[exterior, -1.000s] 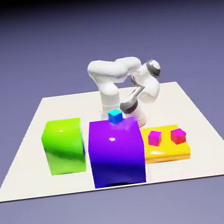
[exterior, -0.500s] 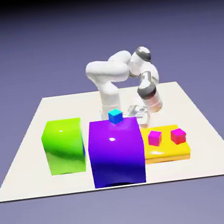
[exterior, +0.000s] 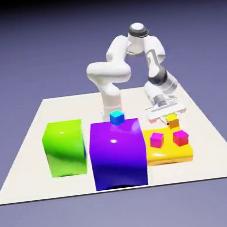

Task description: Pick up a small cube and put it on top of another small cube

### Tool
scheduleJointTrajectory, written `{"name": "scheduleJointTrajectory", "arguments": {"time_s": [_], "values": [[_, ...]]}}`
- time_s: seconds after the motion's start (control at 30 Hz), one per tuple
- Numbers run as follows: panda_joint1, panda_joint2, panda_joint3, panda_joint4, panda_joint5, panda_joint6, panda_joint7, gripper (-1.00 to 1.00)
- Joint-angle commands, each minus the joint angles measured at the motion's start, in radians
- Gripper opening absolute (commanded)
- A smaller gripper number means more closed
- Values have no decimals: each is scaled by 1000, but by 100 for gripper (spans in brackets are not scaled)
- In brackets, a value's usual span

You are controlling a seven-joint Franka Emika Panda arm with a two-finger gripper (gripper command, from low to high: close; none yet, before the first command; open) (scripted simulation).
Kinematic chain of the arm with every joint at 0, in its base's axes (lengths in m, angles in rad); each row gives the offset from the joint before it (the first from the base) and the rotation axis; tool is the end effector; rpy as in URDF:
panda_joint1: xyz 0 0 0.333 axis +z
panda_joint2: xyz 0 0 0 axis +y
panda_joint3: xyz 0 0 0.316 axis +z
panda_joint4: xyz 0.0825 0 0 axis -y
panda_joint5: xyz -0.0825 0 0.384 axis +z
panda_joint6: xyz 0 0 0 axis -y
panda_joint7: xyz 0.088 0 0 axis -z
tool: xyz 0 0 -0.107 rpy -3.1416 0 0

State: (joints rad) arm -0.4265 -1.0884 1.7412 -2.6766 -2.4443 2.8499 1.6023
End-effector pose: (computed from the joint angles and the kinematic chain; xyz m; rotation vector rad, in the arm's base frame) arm 0.1997 0.2807 0.1936 0.5560 1.8639 0.8279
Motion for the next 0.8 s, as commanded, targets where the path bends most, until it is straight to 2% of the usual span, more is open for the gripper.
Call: {"name": "scheduleJointTrajectory", "arguments": {"time_s": [0.0,0.03,0.17,0.43,0.47,0.77], "values": [[0,30,-21,4,-10,-35,-44,-100],[0,60,-42,8,-21,-70,-87,-100],[-55,48,-48,-10,-67,0,-113,-100],[-312,41,114,112,-99,-108,-69,-100],[-312,41,114,112,-99,-108,-69,100],[-55,48,-48,-10,-67,0,-113,100]]}}
